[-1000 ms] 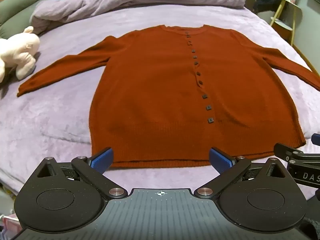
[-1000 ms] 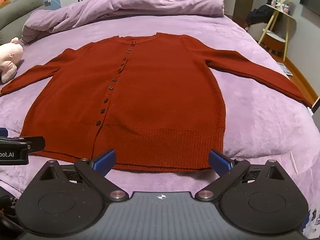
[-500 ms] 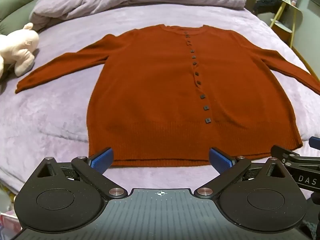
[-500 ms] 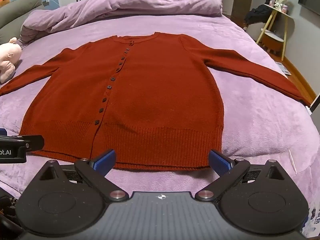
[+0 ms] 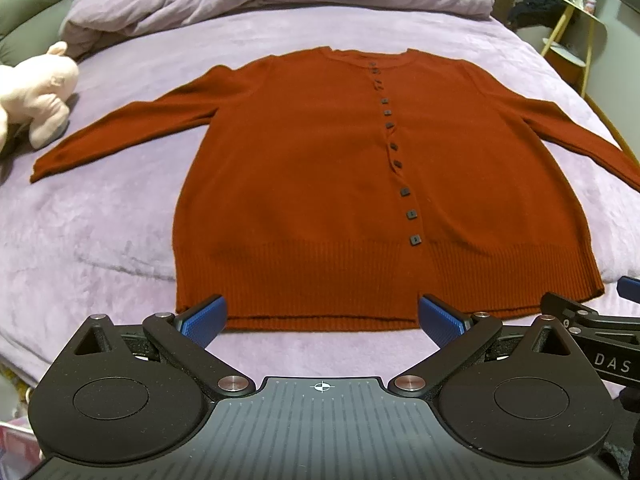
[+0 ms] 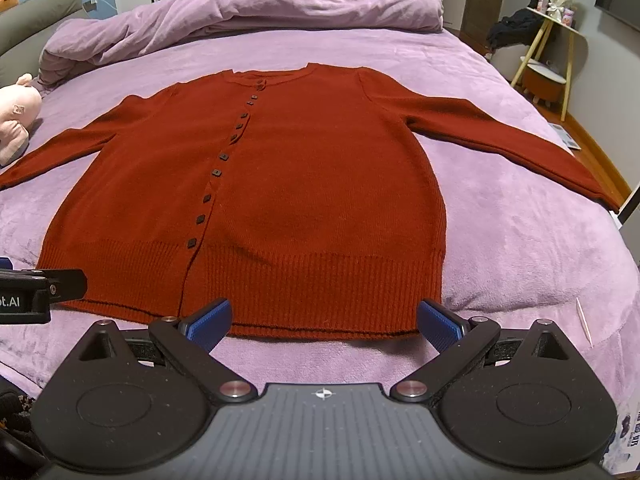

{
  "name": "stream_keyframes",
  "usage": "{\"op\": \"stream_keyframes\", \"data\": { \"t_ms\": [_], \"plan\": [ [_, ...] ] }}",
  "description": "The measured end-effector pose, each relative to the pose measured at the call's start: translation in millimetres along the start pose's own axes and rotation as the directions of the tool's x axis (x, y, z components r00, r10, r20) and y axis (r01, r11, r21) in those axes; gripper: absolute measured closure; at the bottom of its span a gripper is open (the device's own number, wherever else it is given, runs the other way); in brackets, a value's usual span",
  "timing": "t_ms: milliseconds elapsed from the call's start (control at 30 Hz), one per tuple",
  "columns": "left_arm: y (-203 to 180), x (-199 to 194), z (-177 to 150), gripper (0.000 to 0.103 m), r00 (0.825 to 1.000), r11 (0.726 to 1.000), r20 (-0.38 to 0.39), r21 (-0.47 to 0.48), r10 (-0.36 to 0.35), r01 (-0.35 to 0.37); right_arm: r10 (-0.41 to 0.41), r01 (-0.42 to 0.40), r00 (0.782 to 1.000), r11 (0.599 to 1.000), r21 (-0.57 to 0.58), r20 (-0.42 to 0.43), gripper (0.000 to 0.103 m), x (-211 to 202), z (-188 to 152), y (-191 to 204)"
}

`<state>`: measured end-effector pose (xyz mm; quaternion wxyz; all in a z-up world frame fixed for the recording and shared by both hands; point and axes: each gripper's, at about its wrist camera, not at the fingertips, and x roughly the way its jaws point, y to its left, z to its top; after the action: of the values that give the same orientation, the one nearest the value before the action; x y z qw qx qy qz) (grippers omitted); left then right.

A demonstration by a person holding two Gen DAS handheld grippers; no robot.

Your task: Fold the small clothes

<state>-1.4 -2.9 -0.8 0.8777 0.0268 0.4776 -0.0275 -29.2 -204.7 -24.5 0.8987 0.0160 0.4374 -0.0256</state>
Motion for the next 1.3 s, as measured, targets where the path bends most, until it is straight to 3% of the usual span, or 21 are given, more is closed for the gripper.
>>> {"op": "stream_keyframes", "data": {
  "t_ms": [1300],
  "plan": [
    [0.9,0.8,0.6,0.0,1.0,1.0,-0.008,-0.01,-0.012,0.011,0.001,-0.001,1.0,1.0,0.006,0.0,0.004,-2.5,0.1,0.1]
  ]
}}
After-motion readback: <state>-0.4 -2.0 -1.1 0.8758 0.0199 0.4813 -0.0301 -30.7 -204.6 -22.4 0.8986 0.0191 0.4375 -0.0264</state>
